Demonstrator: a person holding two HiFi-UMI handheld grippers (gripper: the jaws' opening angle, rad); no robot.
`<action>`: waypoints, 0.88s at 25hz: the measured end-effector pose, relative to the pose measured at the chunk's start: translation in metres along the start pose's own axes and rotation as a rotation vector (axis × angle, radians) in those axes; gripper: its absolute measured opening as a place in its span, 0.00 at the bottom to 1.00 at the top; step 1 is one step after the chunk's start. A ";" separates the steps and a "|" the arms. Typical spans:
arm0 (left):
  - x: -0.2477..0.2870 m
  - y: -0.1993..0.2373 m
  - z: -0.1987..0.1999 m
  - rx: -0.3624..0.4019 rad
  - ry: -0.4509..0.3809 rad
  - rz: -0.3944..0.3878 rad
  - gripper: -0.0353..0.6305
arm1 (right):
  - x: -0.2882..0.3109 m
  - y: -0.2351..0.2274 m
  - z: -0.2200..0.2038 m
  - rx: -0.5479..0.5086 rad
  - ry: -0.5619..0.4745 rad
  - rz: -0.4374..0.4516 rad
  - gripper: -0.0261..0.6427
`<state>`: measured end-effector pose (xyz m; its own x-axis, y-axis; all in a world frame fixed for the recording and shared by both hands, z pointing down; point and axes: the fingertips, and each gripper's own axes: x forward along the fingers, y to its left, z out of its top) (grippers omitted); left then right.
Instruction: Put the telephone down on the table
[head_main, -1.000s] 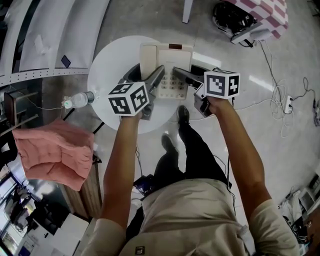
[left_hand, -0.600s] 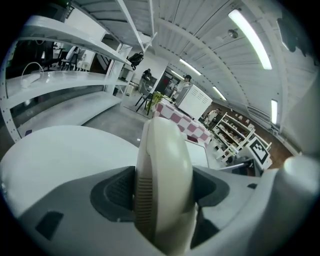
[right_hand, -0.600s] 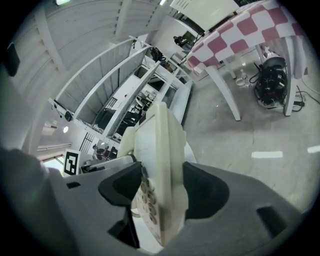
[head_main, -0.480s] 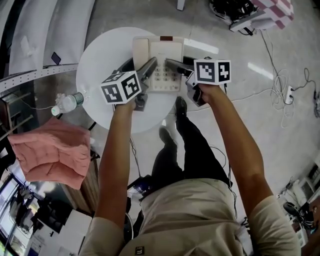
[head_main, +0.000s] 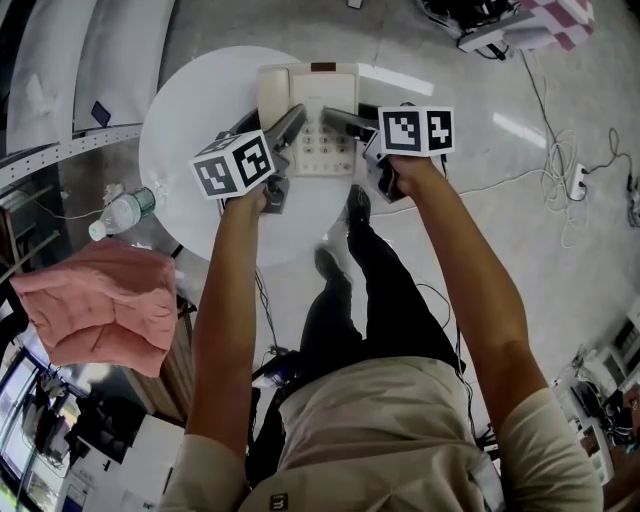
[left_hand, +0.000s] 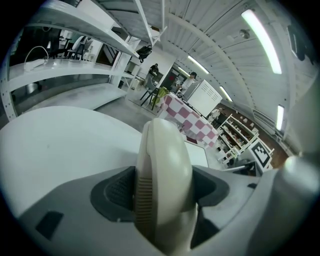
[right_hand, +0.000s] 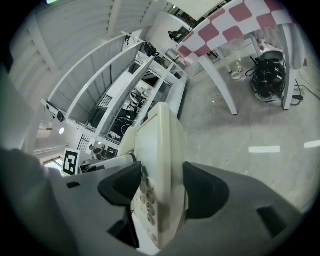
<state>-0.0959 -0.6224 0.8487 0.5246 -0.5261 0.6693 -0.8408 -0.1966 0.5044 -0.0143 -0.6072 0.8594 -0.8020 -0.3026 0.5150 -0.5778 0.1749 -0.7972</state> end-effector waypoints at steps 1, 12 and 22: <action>0.001 0.001 -0.001 -0.009 0.001 0.000 0.54 | 0.001 0.000 0.000 0.002 0.001 0.001 0.41; 0.000 0.003 0.005 0.003 -0.037 0.024 0.54 | 0.003 -0.003 0.001 -0.056 -0.016 0.004 0.43; -0.010 0.003 0.009 0.058 -0.096 0.025 0.54 | 0.003 -0.003 0.003 -0.109 -0.063 -0.058 0.45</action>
<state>-0.1052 -0.6249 0.8389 0.4906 -0.6074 0.6248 -0.8612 -0.2286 0.4539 -0.0145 -0.6109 0.8623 -0.7580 -0.3728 0.5353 -0.6384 0.2556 -0.7260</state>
